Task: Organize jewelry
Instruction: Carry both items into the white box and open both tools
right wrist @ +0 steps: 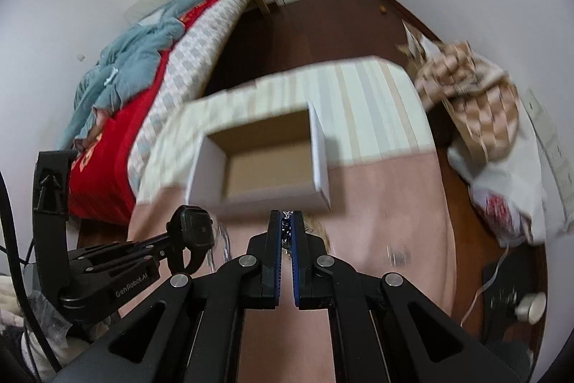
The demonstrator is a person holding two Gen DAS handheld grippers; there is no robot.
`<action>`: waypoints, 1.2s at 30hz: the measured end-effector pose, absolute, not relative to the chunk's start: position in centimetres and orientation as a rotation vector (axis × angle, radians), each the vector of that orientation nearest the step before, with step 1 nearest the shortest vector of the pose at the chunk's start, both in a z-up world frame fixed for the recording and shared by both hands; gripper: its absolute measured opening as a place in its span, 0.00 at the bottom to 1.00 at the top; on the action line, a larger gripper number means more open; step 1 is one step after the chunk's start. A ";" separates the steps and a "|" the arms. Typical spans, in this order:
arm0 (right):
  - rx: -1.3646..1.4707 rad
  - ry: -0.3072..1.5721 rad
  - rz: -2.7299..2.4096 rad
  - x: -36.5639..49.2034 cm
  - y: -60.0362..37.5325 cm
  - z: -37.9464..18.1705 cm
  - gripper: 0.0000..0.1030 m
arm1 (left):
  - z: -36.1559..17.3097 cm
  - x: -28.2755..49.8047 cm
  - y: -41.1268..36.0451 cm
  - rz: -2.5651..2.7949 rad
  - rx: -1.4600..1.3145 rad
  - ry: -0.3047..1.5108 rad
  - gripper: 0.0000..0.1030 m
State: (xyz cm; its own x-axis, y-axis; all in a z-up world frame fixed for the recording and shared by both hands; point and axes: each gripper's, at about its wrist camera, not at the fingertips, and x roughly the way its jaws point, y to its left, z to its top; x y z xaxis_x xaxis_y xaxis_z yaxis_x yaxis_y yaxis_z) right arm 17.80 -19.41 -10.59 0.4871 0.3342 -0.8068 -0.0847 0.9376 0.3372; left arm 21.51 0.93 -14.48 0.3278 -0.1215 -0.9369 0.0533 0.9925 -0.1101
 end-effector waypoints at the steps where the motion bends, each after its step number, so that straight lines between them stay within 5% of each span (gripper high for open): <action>1: 0.266 1.027 0.263 18.9 -19.2 -10.4 0.04 | -14.3 22.5 0.8 -0.116 -0.059 1.231 0.04; 10: 0.232 1.093 0.314 28.8 -15.8 -12.0 0.05 | -16.6 30.1 2.9 -0.125 -0.089 1.295 0.05; 18: 0.210 1.275 0.391 33.0 -14.3 -16.1 0.06 | -17.2 32.1 3.8 -0.092 -0.154 1.329 0.23; 20: 0.205 1.292 0.390 33.1 -14.4 -16.6 0.21 | -16.7 32.1 3.8 -0.084 -0.147 1.315 0.47; 21: 0.209 1.290 0.386 33.1 -14.5 -16.6 0.29 | -16.3 32.0 3.9 -0.073 -0.135 1.300 0.69; 22: 0.209 1.286 0.379 33.0 -14.7 -16.6 0.44 | -16.1 32.0 3.9 -0.061 -0.122 1.290 0.81; 23: 0.205 1.282 0.373 32.8 -14.9 -16.4 0.56 | -15.7 31.8 4.0 -0.048 -0.110 1.274 0.81; 27: 0.156 1.263 0.327 31.8 -15.7 -15.9 0.67 | -14.9 30.9 4.6 0.005 -0.069 1.239 0.98; 29: 0.073 1.252 0.255 30.8 -15.8 -15.7 0.89 | -14.7 30.2 4.9 0.038 -0.048 1.216 1.00; 36: -0.067 1.236 0.126 28.0 -15.6 -16.6 1.00 | -15.1 27.2 5.1 0.108 0.012 1.172 1.00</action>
